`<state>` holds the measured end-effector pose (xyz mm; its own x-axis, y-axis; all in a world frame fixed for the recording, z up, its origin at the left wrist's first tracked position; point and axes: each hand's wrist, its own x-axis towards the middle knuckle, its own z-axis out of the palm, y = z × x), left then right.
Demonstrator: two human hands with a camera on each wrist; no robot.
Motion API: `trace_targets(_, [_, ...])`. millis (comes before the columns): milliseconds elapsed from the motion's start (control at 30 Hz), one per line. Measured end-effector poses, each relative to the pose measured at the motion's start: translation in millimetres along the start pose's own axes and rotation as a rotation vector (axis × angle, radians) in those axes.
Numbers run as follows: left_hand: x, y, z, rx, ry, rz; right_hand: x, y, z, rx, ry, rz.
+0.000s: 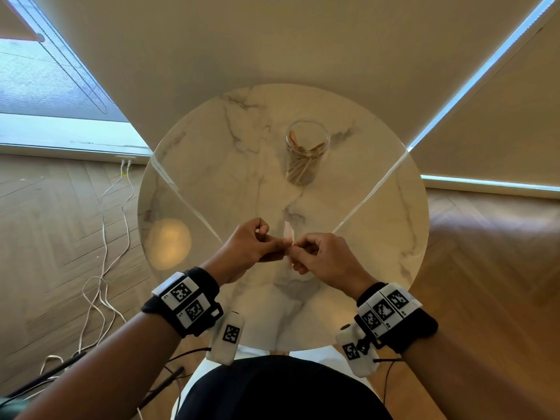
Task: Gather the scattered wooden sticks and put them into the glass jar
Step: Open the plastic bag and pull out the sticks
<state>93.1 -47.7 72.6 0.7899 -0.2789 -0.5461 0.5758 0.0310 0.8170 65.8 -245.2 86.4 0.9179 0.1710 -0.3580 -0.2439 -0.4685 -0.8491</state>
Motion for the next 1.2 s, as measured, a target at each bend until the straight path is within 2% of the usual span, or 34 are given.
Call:
trace_targets(233, [-5, -6, 0, -0.067, -0.050, -0.042, -2, 4, -3, -0.044, -0.047, -0.030])
trace_targets(400, [-7, -7, 1, 0.002, -0.078, -0.004, -6, 6, 1, -0.133, -0.035, -0.066])
trace_targets(700, [-13, -7, 8, 0.034, -0.038, 0.030, -9, 9, -5, -0.130, -0.077, -0.081])
trace_targets(933, [-18, -6, 10, 0.019, -0.062, 0.012, -13, 13, -6, -0.150, -0.092, -0.120])
trace_targets(1200, [-21, -12, 16, 0.099, -0.035, 0.042, -14, 15, -2, -0.174, -0.058, -0.081])
